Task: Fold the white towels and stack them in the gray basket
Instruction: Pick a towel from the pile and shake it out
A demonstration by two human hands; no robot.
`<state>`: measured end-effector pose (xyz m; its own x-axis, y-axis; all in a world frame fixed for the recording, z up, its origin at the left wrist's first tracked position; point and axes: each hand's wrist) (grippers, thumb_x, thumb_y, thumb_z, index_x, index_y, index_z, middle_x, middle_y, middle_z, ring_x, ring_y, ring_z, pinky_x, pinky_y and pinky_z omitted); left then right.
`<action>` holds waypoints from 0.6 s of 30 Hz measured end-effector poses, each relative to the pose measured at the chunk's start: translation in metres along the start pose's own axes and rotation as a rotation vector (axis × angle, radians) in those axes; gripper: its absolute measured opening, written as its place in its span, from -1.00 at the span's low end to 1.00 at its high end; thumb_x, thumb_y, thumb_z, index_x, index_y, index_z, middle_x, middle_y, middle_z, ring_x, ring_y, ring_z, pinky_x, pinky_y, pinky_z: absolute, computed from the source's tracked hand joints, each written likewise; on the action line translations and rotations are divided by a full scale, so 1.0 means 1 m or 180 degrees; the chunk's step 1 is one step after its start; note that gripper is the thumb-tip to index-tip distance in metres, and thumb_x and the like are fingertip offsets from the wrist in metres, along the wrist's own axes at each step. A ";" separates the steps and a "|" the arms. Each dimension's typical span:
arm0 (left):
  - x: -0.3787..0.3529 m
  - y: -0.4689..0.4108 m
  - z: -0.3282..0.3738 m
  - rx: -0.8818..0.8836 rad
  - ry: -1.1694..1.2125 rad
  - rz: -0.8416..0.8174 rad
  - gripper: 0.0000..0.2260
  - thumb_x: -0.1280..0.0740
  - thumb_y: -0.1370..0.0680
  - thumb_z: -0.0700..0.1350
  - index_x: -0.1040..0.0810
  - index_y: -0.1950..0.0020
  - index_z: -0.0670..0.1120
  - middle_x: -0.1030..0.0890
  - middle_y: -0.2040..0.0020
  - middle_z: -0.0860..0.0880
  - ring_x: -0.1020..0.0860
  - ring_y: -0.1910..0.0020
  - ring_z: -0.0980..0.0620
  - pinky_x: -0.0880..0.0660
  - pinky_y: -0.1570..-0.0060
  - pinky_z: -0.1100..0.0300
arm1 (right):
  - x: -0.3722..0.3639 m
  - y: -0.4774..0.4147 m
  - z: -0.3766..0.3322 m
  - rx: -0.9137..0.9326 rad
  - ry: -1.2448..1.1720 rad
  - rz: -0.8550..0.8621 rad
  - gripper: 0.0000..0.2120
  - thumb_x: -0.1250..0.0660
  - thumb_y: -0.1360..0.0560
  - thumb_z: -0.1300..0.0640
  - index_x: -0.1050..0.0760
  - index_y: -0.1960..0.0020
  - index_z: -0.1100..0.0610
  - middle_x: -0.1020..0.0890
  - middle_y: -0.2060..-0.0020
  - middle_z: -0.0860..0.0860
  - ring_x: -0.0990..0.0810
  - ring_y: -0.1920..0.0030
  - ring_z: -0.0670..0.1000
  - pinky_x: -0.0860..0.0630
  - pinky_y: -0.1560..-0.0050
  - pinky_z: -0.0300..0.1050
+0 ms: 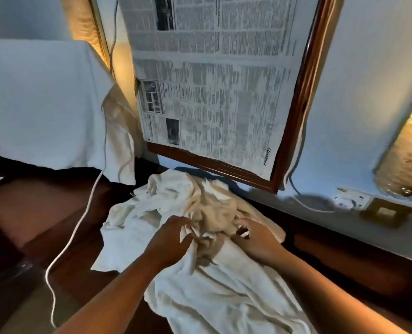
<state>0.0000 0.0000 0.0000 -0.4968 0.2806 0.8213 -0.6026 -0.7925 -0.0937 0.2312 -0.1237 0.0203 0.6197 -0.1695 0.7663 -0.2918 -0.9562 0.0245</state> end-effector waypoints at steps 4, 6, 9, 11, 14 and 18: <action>0.012 -0.013 -0.020 0.0075 0.0239 0.0089 -0.64 -0.37 -0.60 0.06 -0.46 -0.38 0.09 -0.42 -0.24 0.19 -0.46 -0.12 0.25 -0.32 -0.01 0.58 | -0.031 -0.052 -0.031 -0.0218 0.0263 0.0109 -0.50 -0.35 -0.48 -0.12 -0.45 -0.38 0.00 -0.53 -0.28 0.04 -0.50 -0.23 0.11 -0.45 -0.23 -0.03; 0.013 -0.017 -0.034 0.0121 0.0280 0.0069 -0.64 -0.37 -0.60 0.07 -0.45 -0.38 0.11 -0.43 -0.26 0.19 -0.46 -0.13 0.26 -0.30 0.00 0.60 | -0.055 -0.081 -0.034 -0.0281 0.0654 0.0041 -0.49 -0.25 -0.39 -0.24 -0.46 -0.30 -0.09 -0.54 -0.24 0.03 -0.50 -0.16 0.14 -0.47 -0.15 0.00; 0.017 -0.020 -0.049 0.0183 0.0253 0.0081 -0.63 -0.37 -0.59 0.09 -0.44 -0.38 0.13 -0.40 -0.25 0.23 -0.46 -0.12 0.27 -0.30 0.03 0.64 | -0.073 -0.105 -0.030 -0.0209 0.0911 0.0289 -0.74 -0.21 -0.42 -0.13 -0.55 0.04 -0.03 -0.60 0.02 0.03 -0.55 0.01 0.12 -0.48 0.13 -0.06; 0.018 -0.022 -0.054 0.0189 0.0237 0.0085 -0.61 -0.38 -0.59 0.09 -0.43 -0.40 0.13 -0.40 -0.28 0.22 -0.46 -0.12 0.27 -0.29 0.03 0.66 | -0.071 -0.107 -0.043 -0.0029 0.0748 0.0614 -0.82 -0.22 -0.53 0.00 -0.55 -0.04 0.00 -0.62 0.01 0.05 -0.58 -0.03 0.14 -0.48 0.10 -0.04; 0.013 -0.036 -0.055 0.0122 0.0244 0.0056 -0.45 -0.42 -0.55 0.13 -0.33 -0.50 0.11 -0.36 -0.41 0.16 -0.42 -0.34 0.14 -0.28 -0.18 0.55 | -0.056 -0.110 -0.063 0.0215 0.0352 0.0918 -0.75 -0.17 -0.62 0.10 -0.45 -0.27 0.08 -0.63 -0.09 0.05 -0.60 -0.09 0.12 -0.47 0.02 -0.03; 0.004 -0.059 -0.024 0.0459 -0.0003 -0.0253 0.02 -0.45 -0.38 0.36 0.01 -0.64 0.03 -0.01 -0.64 0.06 -0.04 -0.61 -0.05 -0.15 -0.54 -0.02 | -0.001 -0.109 -0.092 0.0588 -0.0433 0.1095 -0.92 -0.15 -0.64 0.18 -0.39 -0.07 0.04 -0.55 0.23 -0.07 -0.52 0.25 -0.12 -0.32 0.28 -0.13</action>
<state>0.0183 0.0609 -0.0051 -0.4504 0.3451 0.8234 -0.5442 -0.8373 0.0533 0.1952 0.0032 0.0758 0.6031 -0.5049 0.6176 -0.3708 -0.8629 -0.3433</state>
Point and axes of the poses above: each hand's wrist, its own y-axis away from the middle knuckle, its own x-axis out of the back of the hand, z = x × y
